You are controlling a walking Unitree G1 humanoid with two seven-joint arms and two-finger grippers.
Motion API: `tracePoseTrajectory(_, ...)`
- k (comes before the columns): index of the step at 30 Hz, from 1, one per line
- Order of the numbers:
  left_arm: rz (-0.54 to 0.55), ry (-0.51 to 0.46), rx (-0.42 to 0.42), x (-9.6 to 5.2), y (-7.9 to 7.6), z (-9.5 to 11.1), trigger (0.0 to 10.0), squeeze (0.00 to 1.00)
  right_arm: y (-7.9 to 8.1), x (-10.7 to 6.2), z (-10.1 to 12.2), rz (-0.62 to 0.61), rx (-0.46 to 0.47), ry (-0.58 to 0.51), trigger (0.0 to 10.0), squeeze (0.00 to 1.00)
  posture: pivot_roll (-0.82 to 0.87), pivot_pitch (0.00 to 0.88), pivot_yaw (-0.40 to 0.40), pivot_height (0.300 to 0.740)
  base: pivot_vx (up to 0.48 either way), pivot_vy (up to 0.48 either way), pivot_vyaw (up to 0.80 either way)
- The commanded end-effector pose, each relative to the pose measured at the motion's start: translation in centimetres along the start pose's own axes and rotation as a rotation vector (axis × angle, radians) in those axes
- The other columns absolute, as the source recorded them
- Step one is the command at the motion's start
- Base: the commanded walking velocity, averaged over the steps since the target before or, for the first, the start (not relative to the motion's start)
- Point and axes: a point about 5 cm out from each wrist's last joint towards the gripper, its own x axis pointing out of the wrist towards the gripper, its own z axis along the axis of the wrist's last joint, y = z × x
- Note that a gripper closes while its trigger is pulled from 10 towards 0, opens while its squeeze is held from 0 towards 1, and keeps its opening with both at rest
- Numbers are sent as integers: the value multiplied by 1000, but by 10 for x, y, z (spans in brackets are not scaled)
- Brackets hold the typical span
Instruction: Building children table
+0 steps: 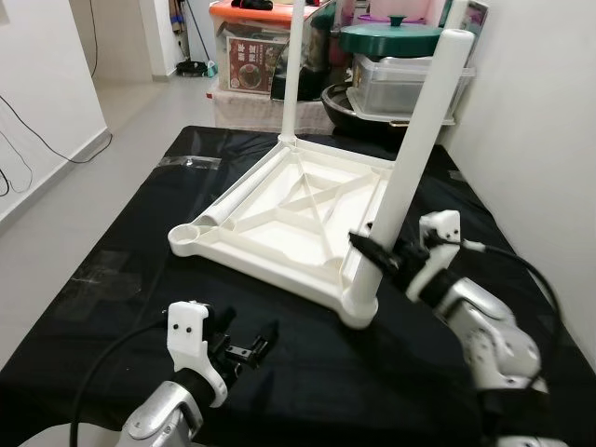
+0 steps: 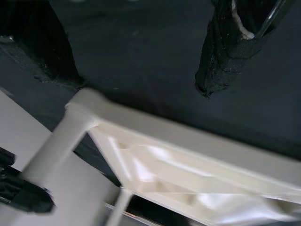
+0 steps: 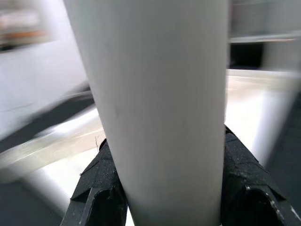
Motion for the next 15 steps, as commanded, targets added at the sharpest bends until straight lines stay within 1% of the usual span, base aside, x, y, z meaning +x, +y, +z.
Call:
tracePoseTrajectory(1,8,9,-10,-1,1,-1,10000,0,-38,-17,-37,-293,55,164,0,0,139,0,-78,740,0,0,0)
tracePoseTrajectory(2,8,9,-11,-2,1,-1,10000,0,-48,-28,-44,-446,40,190,0,0,140,0,-78,740,0,0,0)
tracePoseTrajectory(3,8,9,-11,-2,1,-1,10000,0,-48,-28,-44,-446,40,190,0,0,140,0,-78,740,0,0,0)
tracePoseTrajectory(4,4,11,-8,-2,1,-1,10000,0,-51,-41,-48,-554,15,201,0,0,133,0,-72,740,0,0,0)
tracePoseTrajectory(5,1,14,-5,-2,1,-1,10000,0,-51,-51,-49,-623,-7,197,0,0,131,0,-70,740,0,0,0)
tracePoseTrajectory(6,1,14,-5,-2,1,-1,10000,0,-51,-51,-49,-623,-7,197,0,0,131,0,-70,740,0,0,0)
tracePoseTrajectory(7,1,18,-5,-3,1,-1,10000,0,-47,-60,-48,-650,-39,183,0,0,131,0,-70,740,0,0,0)
tracePoseTrajectory(8,1,18,-5,-3,1,-1,10000,0,-47,-60,-48,-650,-39,183,0,0,131,0,-70,740,0,0,0)
tracePoseTrajectory(9,0,20,-6,-3,1,-1,10000,0,-44,-68,-46,-685,-62,162,0,0,120,0,-68,740,0,0,0)
tracePoseTrajectory(10,0,20,-6,-3,1,-1,10000,0,-44,-68,-46,-685,-62,162,0,0,120,0,-68,740,0,0,0)
tracePoseTrajectory(11,0,23,-9,-3,1,-2,10000,0,-39,-71,-45,-681,-68,153,0,0,117,0,-66,740,0,0,0)
tracePoseTrajectory(12,-2,23,-14,-3,0,-3,10000,0,-32,-69,-45,-636,-78,165,1725,0,112,0,-67,740,0,0,0)
tracePoseTrajectory(13,-2,23,-14,-3,0,-3,10000,0,-32,-69,-45,-636,-78,165,1725,0,112,0,-67,740,0,0,0)
tracePoseTrajectory(14,-4,24,-18,-3,0,-3,10000,0,-28,-64,-42,-606,-86,146,10000,0,113,0,-66,740,0,0,0)
tracePoseTrajectory(15,-4,24,-18,-3,0,-3,10000,0,-28,-64,-42,-606,-86,146,10000,0,113,0,-66,740,0,0,0)
